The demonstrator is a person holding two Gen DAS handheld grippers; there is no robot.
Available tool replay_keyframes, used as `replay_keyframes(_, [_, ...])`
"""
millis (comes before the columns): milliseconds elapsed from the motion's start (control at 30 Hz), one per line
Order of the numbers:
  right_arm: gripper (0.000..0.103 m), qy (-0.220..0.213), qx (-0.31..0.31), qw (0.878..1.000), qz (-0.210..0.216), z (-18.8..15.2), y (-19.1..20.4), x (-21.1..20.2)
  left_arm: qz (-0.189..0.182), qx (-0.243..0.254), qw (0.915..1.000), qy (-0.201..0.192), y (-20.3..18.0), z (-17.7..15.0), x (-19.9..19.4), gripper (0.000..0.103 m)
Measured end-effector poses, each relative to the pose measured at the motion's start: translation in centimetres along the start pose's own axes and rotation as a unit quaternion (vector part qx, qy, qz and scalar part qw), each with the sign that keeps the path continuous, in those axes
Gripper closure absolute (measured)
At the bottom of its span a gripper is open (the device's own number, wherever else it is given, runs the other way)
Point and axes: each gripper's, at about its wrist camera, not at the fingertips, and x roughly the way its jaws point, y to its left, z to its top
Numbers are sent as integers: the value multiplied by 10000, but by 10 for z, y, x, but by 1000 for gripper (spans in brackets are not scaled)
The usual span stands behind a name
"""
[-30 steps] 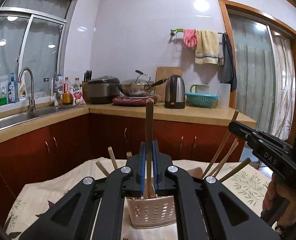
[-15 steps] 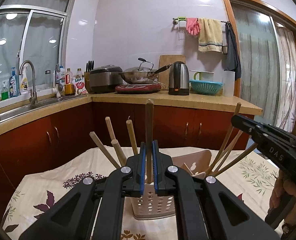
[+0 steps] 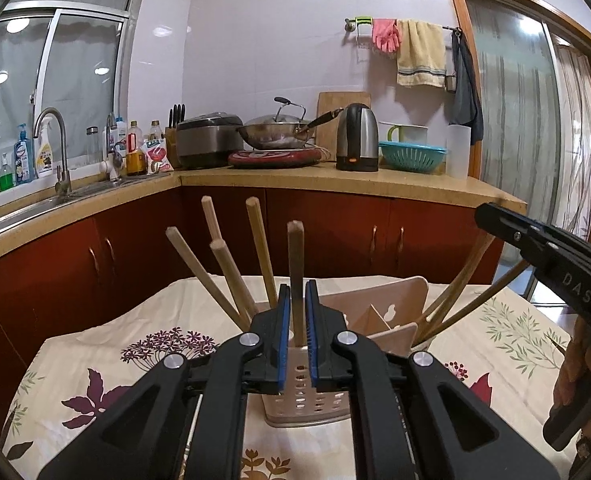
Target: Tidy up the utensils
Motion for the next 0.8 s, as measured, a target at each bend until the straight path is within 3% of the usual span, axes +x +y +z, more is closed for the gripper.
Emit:
replay_keyframes(67, [80, 4, 7, 10000, -1, 0, 0, 0, 8, -40, 10000, 3, 0, -1, -1, 73])
replay_keyframes(200, [71, 23, 44, 10000, -14, 1, 1, -4, -1, -141, 9999, 12, 2, -2, -4, 57])
replay_keyframes(267, [52, -19, 84, 10000, -32, 2, 2, -11, -2, -193, 9998, -17, 2, -2, -9, 41])
replay_keyframes(367, [45, -46, 33, 9999, -114, 2, 7, -24, 13, -231, 9997, -126, 0, -3, -24, 30])
replay_keyframes(667, [24, 157, 228, 9988, -410, -13, 20, -68, 271, -306, 9991, -139, -8, -19, -68, 20])
replay_keyframes(800, [20, 278, 354, 9977, -515, -20, 23, -88, 405, -326, 9986, -128, -8, -28, -88, 19])
